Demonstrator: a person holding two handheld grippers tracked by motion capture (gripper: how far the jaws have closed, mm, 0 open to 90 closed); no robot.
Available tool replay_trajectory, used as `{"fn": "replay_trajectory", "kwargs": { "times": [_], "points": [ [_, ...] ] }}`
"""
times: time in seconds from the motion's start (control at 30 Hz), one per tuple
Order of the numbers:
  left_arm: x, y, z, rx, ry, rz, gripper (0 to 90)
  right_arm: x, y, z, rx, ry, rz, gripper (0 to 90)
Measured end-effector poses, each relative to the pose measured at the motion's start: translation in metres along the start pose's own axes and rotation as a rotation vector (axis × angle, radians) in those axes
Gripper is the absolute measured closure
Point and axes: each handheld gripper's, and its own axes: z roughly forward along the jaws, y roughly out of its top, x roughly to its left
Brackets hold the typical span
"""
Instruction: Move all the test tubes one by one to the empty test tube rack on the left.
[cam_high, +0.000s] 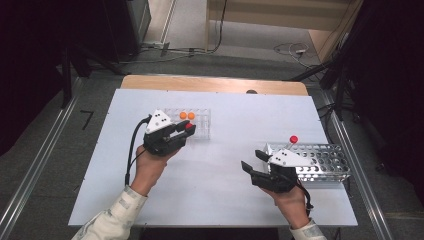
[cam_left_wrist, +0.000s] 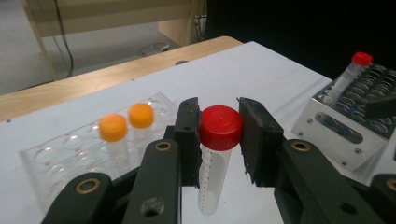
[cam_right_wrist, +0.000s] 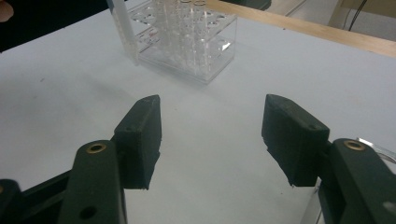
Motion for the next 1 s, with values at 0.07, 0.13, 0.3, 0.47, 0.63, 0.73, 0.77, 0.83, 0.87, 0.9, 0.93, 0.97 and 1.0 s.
{"fn": "replay_trajectory", "kwargs": {
  "times": [0.07, 0.13, 0.3, 0.47, 0.63, 0.73, 0.77, 0.83, 0.87, 0.9, 0.93, 0.97, 1.0],
  "points": [
    [0.006, 0.001, -0.004, -0.004, 0.017, -0.008, 70.1, -0.001, -0.001, -0.003, -0.005, -0.003, 0.002, 36.3],
    [0.01, 0.002, -0.007, -0.006, 0.031, -0.011, 70.1, -0.003, -0.003, -0.006, -0.006, -0.007, 0.003, 36.4],
    [0.02, 0.008, -0.012, -0.021, 0.059, -0.022, 70.1, -0.005, -0.005, -0.009, -0.004, -0.014, 0.01, 36.5],
    [0.034, 0.018, -0.01, -0.024, 0.113, -0.028, 70.1, -0.007, -0.006, -0.01, -0.005, -0.017, 0.012, 36.6],
    [0.045, 0.031, -0.008, -0.036, 0.153, -0.041, 70.1, -0.008, -0.006, -0.01, -0.003, -0.016, 0.02, 36.8],
    [0.049, 0.036, -0.005, -0.034, 0.171, -0.045, 70.1, -0.008, -0.006, -0.01, -0.003, -0.016, 0.018, 36.8],
    [0.05, 0.037, -0.003, -0.034, 0.174, -0.047, 70.1, -0.008, -0.006, -0.01, -0.003, -0.016, 0.017, 36.8],
    [0.052, 0.038, 0.001, -0.027, 0.179, -0.05, 70.1, -0.008, -0.006, -0.01, -0.003, -0.016, 0.02, 36.8],
    [0.053, 0.038, 0.003, -0.025, 0.182, -0.054, 70.1, -0.008, -0.006, -0.01, -0.003, -0.015, 0.021, 36.9],
    [0.054, 0.037, 0.005, -0.02, 0.188, -0.056, 70.0, -0.008, -0.006, -0.01, -0.004, -0.014, 0.023, 36.9],
    [0.055, 0.037, 0.007, -0.014, 0.193, -0.059, 70.0, -0.007, -0.006, -0.011, -0.004, -0.014, 0.023, 37.0],
    [0.056, 0.036, 0.01, -0.01, 0.199, -0.06, 70.1, -0.007, -0.006, -0.011, -0.006, -0.013, 0.023, 36.9],
    [0.056, 0.035, 0.011, -0.007, 0.203, -0.06, 70.0, -0.007, -0.006, -0.011, -0.007, -0.013, 0.023, 36.9]
  ]
}}
